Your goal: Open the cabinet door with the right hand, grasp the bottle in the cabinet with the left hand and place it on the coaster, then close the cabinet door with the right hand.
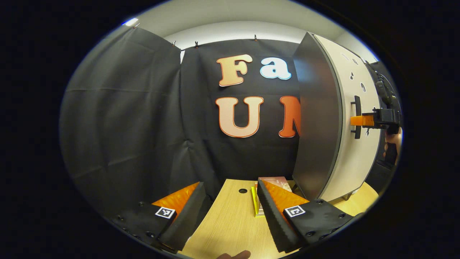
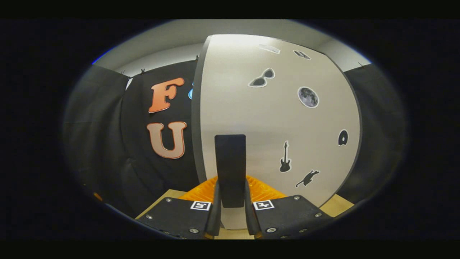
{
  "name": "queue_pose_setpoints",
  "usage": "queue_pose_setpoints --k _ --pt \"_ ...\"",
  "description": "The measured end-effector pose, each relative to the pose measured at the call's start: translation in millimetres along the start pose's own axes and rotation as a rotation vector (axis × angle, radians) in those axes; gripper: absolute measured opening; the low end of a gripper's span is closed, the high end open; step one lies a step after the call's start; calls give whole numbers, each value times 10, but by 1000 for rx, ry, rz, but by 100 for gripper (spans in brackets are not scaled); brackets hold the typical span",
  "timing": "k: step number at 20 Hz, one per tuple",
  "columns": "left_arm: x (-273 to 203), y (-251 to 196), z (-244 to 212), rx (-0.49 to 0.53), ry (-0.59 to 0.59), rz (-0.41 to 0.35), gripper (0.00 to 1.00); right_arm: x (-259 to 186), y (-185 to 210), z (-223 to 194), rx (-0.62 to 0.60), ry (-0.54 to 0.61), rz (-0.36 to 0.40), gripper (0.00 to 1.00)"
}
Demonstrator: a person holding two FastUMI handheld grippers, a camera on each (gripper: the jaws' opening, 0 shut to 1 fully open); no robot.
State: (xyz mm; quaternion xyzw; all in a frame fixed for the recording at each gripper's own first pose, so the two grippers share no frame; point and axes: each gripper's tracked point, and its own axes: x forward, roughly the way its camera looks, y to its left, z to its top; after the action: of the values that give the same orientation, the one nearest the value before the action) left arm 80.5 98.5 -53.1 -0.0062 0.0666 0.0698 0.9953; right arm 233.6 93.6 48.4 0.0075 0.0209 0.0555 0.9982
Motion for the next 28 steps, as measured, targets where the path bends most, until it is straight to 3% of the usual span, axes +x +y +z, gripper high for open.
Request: queue_pose_setpoints --k 9,14,17,25,28 --pt "-402 -511 21 42 -8 -60 94 -525 -143 92 39 -39 7 20" --pt "-668 -881 -27 62 -2 -99 94 -1299 -606 -51 55 -38 2 26" --pt "-833 -1079 -55 68 2 -114 94 -1685 -877 -81 58 -42 0 23" --pt "-1262 -1666 -132 77 21 -154 95 -2287 -1630 -64 57 -45 -27 24" --pt "-1391 -1886 -179 74 29 -167 95 -2479 -2019 -66 69 -58 -54 17"
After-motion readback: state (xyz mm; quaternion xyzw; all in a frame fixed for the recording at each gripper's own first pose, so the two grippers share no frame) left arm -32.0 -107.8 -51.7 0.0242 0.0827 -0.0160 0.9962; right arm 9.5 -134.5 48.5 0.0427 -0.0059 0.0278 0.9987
